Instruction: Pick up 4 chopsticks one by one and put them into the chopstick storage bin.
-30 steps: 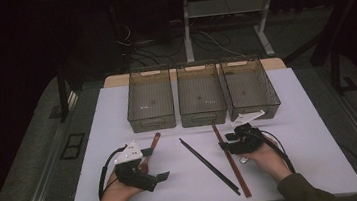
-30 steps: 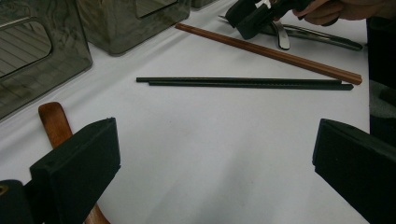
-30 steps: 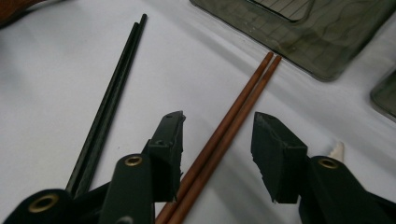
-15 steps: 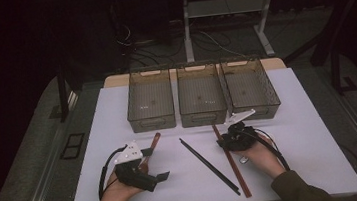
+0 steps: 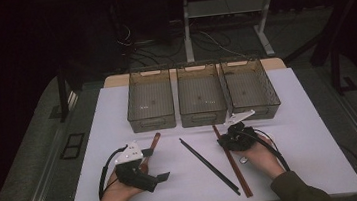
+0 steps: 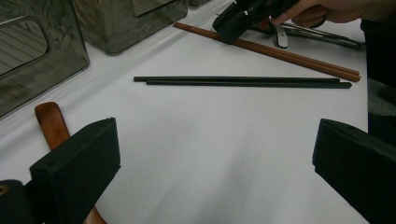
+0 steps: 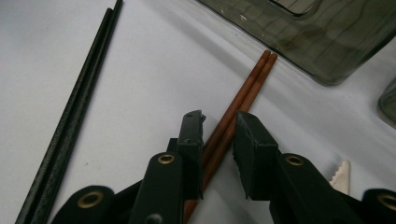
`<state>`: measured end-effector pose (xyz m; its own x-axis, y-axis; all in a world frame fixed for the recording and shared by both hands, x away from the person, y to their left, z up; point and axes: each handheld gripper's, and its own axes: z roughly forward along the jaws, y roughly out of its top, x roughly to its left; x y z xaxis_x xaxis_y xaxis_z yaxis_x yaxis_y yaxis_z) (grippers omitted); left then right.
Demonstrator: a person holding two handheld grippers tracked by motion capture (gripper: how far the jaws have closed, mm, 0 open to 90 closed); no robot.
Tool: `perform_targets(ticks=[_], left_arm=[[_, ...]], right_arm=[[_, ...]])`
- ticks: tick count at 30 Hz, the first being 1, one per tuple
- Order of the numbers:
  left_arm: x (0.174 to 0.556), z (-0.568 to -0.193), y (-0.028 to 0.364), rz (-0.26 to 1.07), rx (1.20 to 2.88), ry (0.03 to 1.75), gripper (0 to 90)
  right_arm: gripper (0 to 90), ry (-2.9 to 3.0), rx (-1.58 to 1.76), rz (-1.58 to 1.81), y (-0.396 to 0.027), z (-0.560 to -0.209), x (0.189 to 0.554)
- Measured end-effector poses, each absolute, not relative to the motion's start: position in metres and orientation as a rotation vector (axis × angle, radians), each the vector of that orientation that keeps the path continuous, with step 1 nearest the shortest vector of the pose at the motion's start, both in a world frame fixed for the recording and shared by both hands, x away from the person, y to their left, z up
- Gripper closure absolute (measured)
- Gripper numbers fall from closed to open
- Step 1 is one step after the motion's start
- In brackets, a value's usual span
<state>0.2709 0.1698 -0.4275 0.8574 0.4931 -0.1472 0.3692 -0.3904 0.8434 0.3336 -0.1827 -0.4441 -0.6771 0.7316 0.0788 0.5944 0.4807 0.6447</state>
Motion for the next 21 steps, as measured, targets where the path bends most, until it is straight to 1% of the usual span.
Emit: perform_targets(ticks=[21], left_arm=[[0.271,-0.428,0.170,0.151,2.024,0.631,0.5]], right_arm=[[74.3,2.572,1.050,0.982,-0.165,-0.443,0.333]])
